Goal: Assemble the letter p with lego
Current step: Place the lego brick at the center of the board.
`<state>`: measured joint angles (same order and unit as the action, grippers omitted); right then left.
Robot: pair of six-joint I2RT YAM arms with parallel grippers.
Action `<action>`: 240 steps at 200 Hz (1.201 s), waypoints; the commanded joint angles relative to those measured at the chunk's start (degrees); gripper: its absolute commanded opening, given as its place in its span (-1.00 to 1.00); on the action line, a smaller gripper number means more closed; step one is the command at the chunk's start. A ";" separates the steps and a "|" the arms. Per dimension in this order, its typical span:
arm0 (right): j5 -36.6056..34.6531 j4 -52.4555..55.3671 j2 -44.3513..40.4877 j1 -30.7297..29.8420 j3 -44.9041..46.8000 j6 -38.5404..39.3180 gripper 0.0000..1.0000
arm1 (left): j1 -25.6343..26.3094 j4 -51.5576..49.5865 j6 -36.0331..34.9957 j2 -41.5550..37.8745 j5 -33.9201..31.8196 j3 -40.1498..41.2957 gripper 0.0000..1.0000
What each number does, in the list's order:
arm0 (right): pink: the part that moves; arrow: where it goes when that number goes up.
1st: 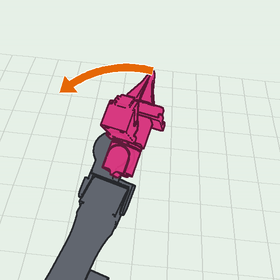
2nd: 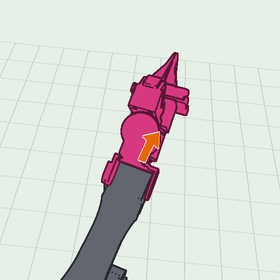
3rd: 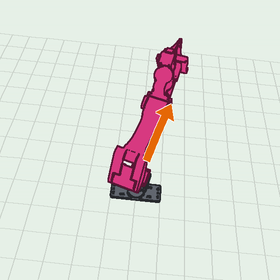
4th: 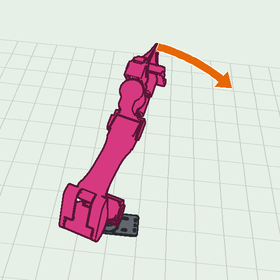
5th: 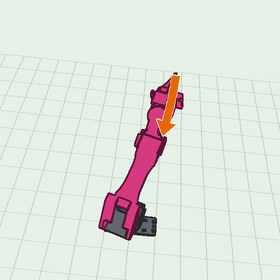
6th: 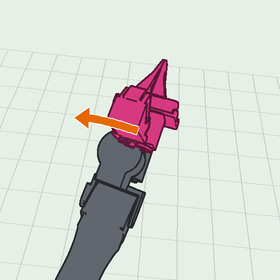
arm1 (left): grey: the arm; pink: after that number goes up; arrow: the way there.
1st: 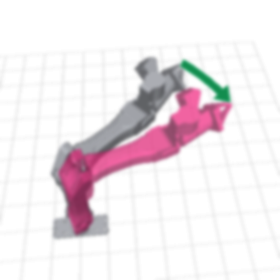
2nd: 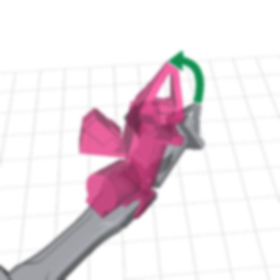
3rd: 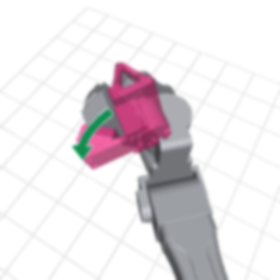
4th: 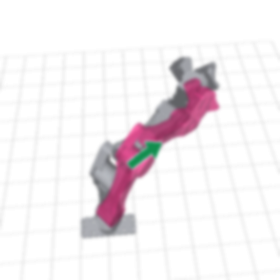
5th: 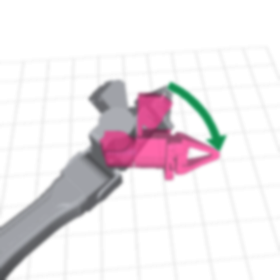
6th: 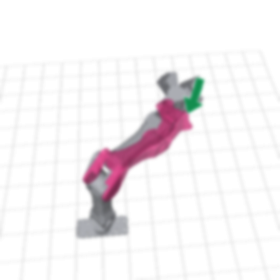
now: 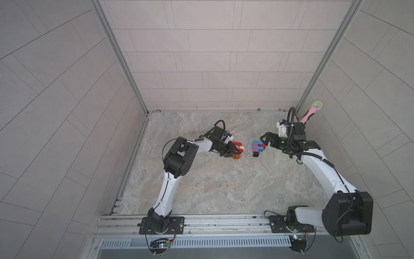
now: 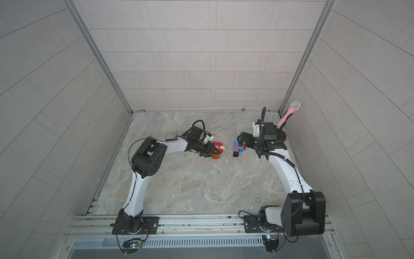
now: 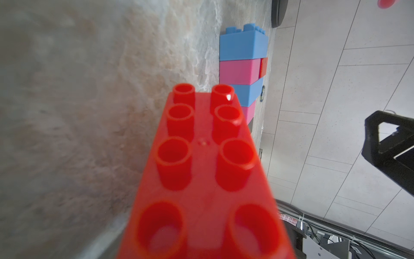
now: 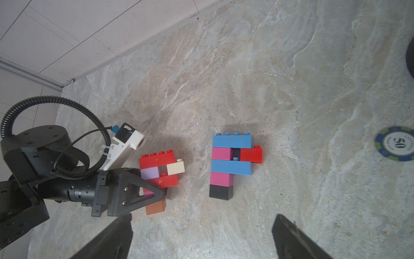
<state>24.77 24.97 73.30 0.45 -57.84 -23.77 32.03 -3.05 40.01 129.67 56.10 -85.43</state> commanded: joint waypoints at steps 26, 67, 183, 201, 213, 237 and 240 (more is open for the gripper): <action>1.06 1.10 0.00 0.48 -1.04 0.70 0.99 | -1.34 -12.91 -6.74 1.24 -2.70 -2.73 0.09; 1.67 0.96 -0.09 0.69 -0.93 0.72 0.99 | -3.27 -16.45 -8.01 0.92 -5.28 -2.89 1.00; 2.19 0.78 -0.36 1.09 -0.61 0.68 0.99 | -3.59 -30.12 -11.92 1.93 -18.91 -9.54 1.00; 2.12 0.74 -0.60 1.17 -0.21 0.72 0.99 | -3.26 -33.08 -12.49 1.90 -22.80 -10.74 1.00; 2.19 0.69 -0.88 1.35 -0.14 0.61 0.99 | -2.92 -34.50 -12.69 1.66 -24.98 -11.27 1.00; 2.54 0.26 -1.44 1.37 0.26 0.39 0.99 | -1.66 -37.63 -13.07 1.60 -29.81 -12.84 1.00; 2.56 0.25 -1.49 1.37 0.24 0.43 0.99 | -1.44 -38.10 -13.11 1.67 -30.36 -13.15 1.00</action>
<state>26.81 25.08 73.28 1.56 -57.82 -23.59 29.52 -31.18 28.84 129.10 37.71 -98.65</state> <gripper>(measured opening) 0.996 0.999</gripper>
